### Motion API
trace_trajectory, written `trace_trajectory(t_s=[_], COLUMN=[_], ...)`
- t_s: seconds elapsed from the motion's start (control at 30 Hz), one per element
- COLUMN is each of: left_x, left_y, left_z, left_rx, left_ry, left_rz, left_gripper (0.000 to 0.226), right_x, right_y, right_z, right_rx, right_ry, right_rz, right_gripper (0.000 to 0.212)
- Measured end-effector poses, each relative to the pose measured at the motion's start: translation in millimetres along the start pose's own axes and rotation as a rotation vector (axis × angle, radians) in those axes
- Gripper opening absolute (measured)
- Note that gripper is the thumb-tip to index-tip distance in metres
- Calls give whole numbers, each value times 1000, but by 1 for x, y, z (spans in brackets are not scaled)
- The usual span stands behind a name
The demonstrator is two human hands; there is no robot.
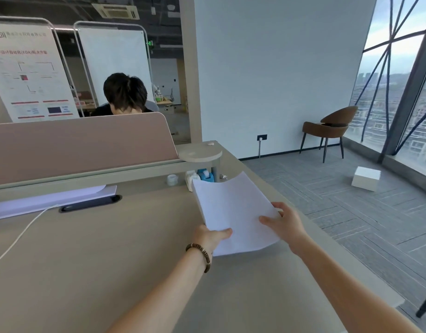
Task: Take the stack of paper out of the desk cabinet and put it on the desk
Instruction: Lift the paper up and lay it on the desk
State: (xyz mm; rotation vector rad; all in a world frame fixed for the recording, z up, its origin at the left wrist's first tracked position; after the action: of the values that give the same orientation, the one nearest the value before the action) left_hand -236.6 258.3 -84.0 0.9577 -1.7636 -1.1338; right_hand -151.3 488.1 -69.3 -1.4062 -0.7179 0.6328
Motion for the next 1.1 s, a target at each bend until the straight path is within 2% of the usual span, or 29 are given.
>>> trace_trajectory(t_s=[0.17, 0.3, 0.47, 0.6, 0.7, 0.77, 0.83, 0.93, 1.1], left_x=[-13, -24, -29, -25, -20, -19, -20, -21, -17], left_y=[1, 3, 13, 20, 20, 20, 18, 11, -1], left_z=[23, 37, 43, 48, 58, 62, 66, 72, 69], left_rx=[63, 35, -22, -46, -101, -133, -168, -219, -255], left_ry=[-17, 9, 147, 143, 133, 134, 127, 140, 202], left_rz=[73, 132, 284, 437, 733, 875, 971, 1091, 1312], left_gripper=[42, 45, 26, 14, 30, 29, 31, 48, 64], right_x=[5, 11, 13, 11, 8, 6, 7, 10, 13], right_y=[14, 23, 31, 31, 28, 27, 26, 27, 29], right_z=[27, 43, 54, 61, 69, 74, 78, 80, 78], right_rx=[-30, -31, -60, -37, -24, -28, -45, -72, -46], right_ry=[-2, -2, -23, -16, -41, -78, -94, -91, -77], right_rz=[-39, -85, -173, -286, -389, -488, -633, -823, -925], right_gripper=[51, 50, 54, 59, 59, 61, 66, 69, 65])
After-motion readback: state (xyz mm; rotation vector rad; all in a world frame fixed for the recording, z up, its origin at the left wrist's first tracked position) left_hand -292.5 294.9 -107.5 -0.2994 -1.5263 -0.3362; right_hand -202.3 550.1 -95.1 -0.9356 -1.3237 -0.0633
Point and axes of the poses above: each hand's wrist, its own z-axis towards the middle knuckle, its own x-axis out of the back of the hand, y = z × x, the point moved 6 cm from there along z, towards the middle knuckle, and after that the axes turned 11 degrees about z, right-handed, at the moved point
